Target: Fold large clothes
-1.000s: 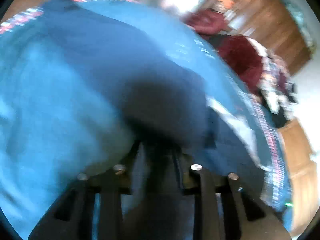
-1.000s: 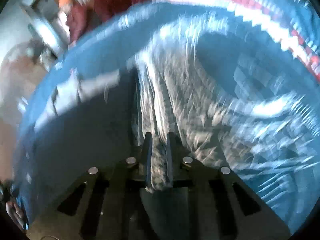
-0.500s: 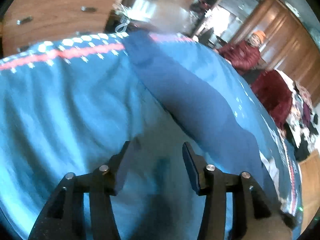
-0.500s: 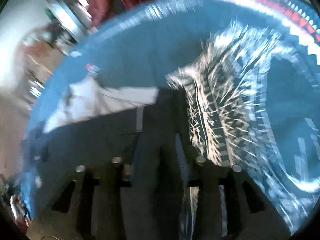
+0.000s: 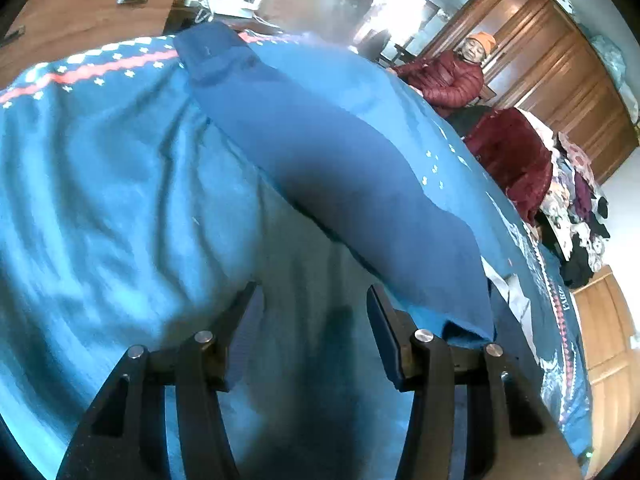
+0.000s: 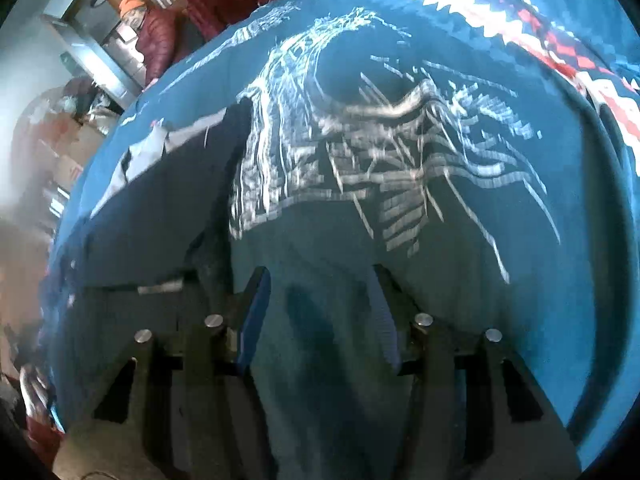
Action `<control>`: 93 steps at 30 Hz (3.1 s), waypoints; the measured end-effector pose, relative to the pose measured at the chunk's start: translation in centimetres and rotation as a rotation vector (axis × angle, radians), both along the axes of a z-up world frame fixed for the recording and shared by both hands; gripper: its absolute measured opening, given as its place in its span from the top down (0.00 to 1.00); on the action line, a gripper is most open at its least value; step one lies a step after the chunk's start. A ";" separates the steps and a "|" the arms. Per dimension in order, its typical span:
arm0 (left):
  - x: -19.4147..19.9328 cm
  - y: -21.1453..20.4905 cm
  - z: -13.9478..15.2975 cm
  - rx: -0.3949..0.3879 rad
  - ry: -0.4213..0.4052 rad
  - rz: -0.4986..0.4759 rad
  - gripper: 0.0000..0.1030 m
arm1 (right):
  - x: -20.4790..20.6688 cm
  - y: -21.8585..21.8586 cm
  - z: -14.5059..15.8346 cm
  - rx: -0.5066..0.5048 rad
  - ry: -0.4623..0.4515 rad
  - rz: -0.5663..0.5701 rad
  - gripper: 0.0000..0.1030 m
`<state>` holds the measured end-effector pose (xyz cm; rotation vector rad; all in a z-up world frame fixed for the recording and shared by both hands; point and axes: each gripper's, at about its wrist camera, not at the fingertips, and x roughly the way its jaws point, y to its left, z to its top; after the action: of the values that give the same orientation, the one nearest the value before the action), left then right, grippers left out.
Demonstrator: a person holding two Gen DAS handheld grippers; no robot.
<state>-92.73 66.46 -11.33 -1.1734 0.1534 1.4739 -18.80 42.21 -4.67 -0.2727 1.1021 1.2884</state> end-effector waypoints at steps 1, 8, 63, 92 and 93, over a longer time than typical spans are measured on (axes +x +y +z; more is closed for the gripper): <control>0.4 0.0 -0.1 -0.005 -0.001 -0.004 0.45 | -0.2 -0.2 0.1 0.006 -0.007 0.004 0.52; -0.8 -0.4 0.1 0.021 -0.056 0.020 0.38 | -2.2 -0.4 1.2 0.037 0.001 0.045 0.50; 9.7 3.4 -3.9 0.222 -0.233 -0.314 0.47 | -18.4 19.5 -1.8 -0.071 0.512 0.376 0.59; 17.0 5.3 1.5 0.119 0.258 -0.389 0.27 | -8.0 15.1 0.6 0.069 0.293 0.205 0.98; 18.2 6.4 0.0 0.039 0.320 -0.420 0.27 | -7.3 14.5 0.1 0.065 0.286 0.186 0.98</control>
<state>-74.52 72.83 -11.28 -0.8051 0.5537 1.2703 -26.14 56.71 -4.52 -0.1470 1.2966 1.5612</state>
